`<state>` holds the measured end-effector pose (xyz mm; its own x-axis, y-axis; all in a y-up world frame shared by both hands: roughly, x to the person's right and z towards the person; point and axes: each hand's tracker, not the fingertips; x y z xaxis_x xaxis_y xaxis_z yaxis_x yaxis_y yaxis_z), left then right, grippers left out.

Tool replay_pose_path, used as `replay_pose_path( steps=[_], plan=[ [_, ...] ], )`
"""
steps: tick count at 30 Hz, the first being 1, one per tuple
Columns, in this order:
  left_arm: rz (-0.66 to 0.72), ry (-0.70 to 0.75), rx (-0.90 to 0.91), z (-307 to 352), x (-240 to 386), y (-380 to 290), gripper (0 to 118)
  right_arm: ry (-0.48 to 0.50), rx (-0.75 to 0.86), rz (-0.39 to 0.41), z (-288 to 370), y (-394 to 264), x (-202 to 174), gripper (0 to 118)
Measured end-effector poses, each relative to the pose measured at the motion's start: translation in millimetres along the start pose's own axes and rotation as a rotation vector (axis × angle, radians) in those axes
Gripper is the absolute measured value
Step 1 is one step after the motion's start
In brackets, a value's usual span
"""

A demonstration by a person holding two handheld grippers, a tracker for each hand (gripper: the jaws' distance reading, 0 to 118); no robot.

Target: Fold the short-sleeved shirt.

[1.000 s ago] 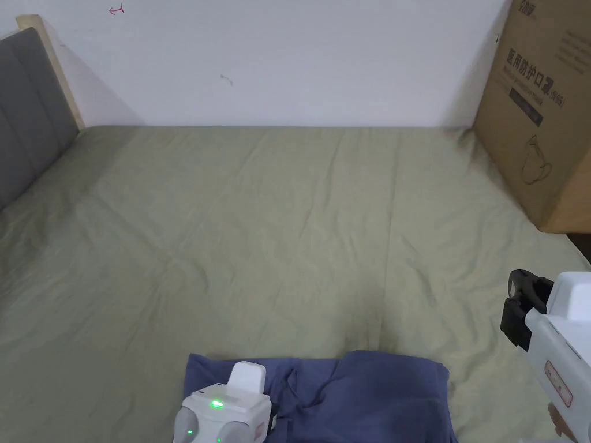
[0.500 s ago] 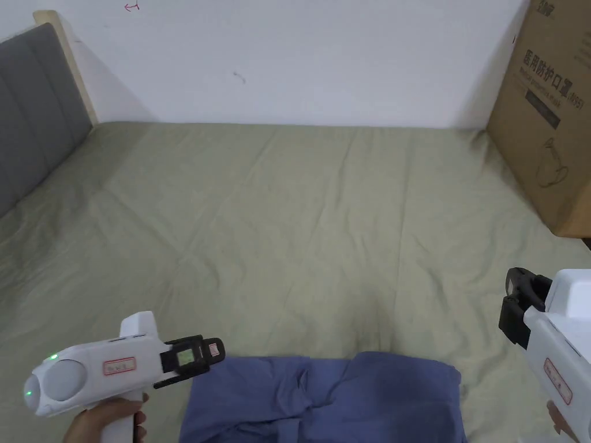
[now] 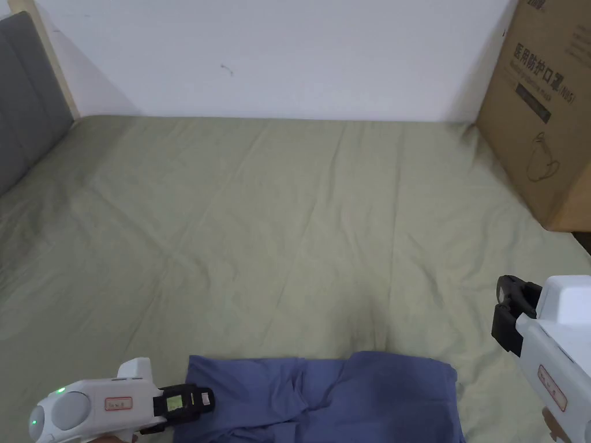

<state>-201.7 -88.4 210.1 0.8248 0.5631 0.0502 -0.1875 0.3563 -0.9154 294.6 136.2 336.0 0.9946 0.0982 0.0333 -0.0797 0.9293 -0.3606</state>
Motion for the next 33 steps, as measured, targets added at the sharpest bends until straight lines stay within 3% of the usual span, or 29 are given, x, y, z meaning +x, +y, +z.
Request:
replay_pose_path(
  steps=[3,5,8,13,22,27,33],
  plan=[
    [-0.043,0.008,0.001,-1.8,10.5,1.2,16,-0.004,-0.006,0.002,-1.5,-2.0,2.5,0],
    [-0.043,0.005,0.012,1.8,20.2,0.0,12,-0.006,-0.006,0.001,-1.5,-1.8,3.6,0],
    [-0.112,0.031,0.046,13.7,25.8,2.0,11,-0.009,-0.001,-0.002,-2.8,-1.4,6.5,0],
    [-0.115,0.028,0.097,63.3,47.9,3.5,8,0.000,0.015,-0.012,-4.3,2.7,7.9,0],
    [-0.163,0.229,0.165,155.1,24.9,23.0,8,0.039,0.036,-0.015,-0.4,7.5,1.7,0],
    [-0.174,0.239,0.166,160.3,95.4,25.4,8,0.049,0.040,-0.030,-0.6,5.6,3.6,0],
    [-0.315,0.127,0.085,107.1,180.9,34.8,8,0.044,0.048,-0.039,5.7,3.6,12.8,0]
  ],
)
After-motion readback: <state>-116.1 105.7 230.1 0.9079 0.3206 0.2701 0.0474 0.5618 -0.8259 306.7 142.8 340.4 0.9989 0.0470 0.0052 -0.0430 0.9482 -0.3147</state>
